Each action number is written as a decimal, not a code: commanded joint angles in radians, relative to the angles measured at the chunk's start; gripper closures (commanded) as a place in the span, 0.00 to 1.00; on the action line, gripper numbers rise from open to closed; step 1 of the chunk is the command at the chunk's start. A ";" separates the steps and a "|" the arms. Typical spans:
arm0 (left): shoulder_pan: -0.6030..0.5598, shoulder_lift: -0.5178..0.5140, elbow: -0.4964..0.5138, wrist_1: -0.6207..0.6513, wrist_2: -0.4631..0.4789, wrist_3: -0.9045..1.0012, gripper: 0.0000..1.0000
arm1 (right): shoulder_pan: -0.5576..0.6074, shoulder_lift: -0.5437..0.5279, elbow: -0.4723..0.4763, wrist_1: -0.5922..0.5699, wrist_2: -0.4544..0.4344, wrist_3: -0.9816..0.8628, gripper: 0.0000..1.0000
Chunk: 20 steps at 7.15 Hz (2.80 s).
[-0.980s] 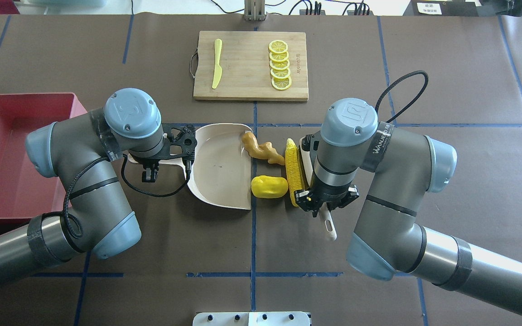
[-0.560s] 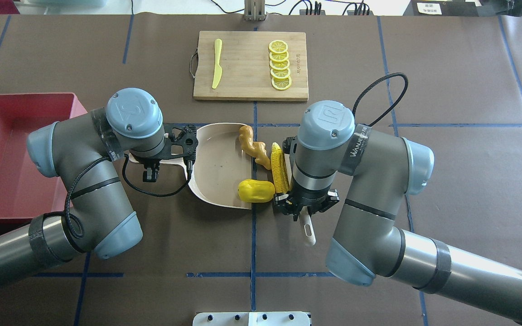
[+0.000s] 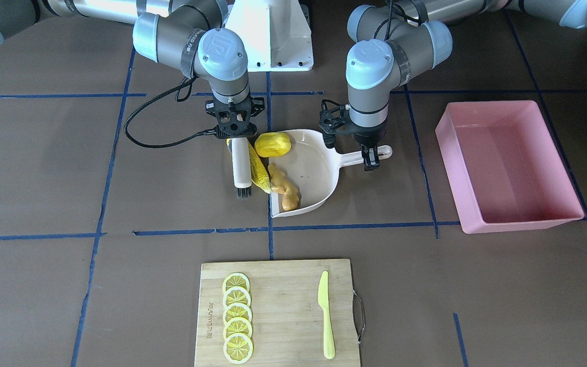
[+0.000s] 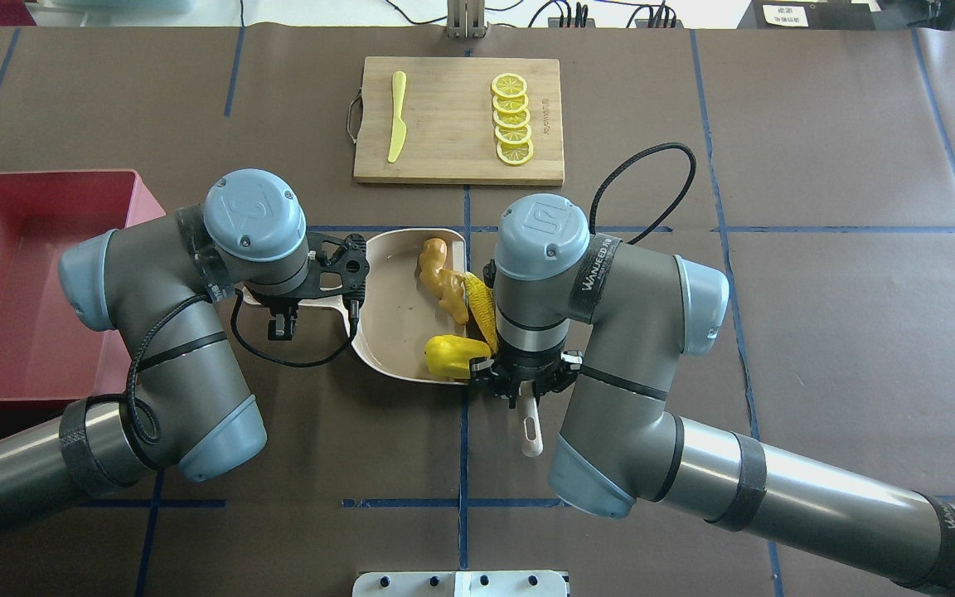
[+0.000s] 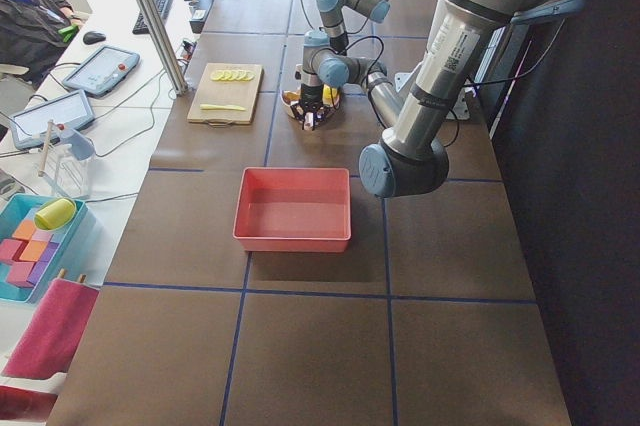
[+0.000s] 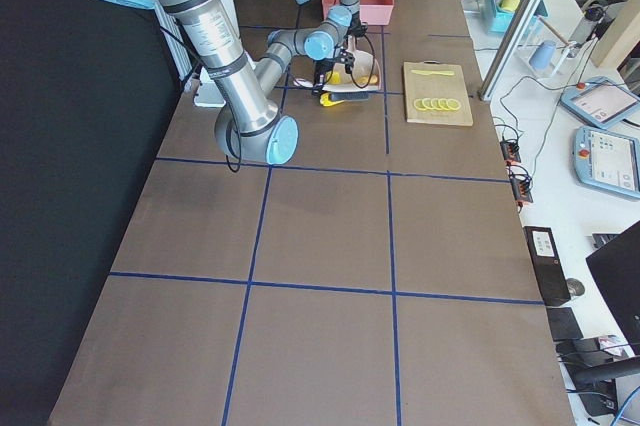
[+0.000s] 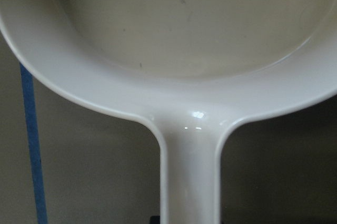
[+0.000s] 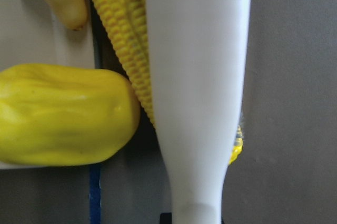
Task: Sweep and dump trash into bin
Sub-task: 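Sweep the corn, mango and ginger toward the dustpan with the right gripper's brush, then push the items deeper into the dustpan with the brush in the right gripper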
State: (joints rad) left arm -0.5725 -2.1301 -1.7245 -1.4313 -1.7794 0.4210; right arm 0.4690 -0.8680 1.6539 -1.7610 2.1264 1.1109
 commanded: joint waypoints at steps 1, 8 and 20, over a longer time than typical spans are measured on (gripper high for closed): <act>0.008 -0.004 0.002 0.000 0.002 -0.018 1.00 | -0.001 0.033 -0.032 0.001 0.000 0.000 1.00; 0.016 -0.016 0.006 0.000 0.002 -0.039 1.00 | 0.025 0.208 -0.235 0.187 0.003 0.067 1.00; 0.016 -0.016 0.029 -0.012 -0.002 -0.039 1.00 | -0.042 -0.062 0.211 -0.253 -0.058 0.043 1.00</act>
State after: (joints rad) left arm -0.5554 -2.1459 -1.6951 -1.4429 -1.7808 0.3820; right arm 0.4967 -0.9149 1.8594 -1.9876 2.1454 1.1541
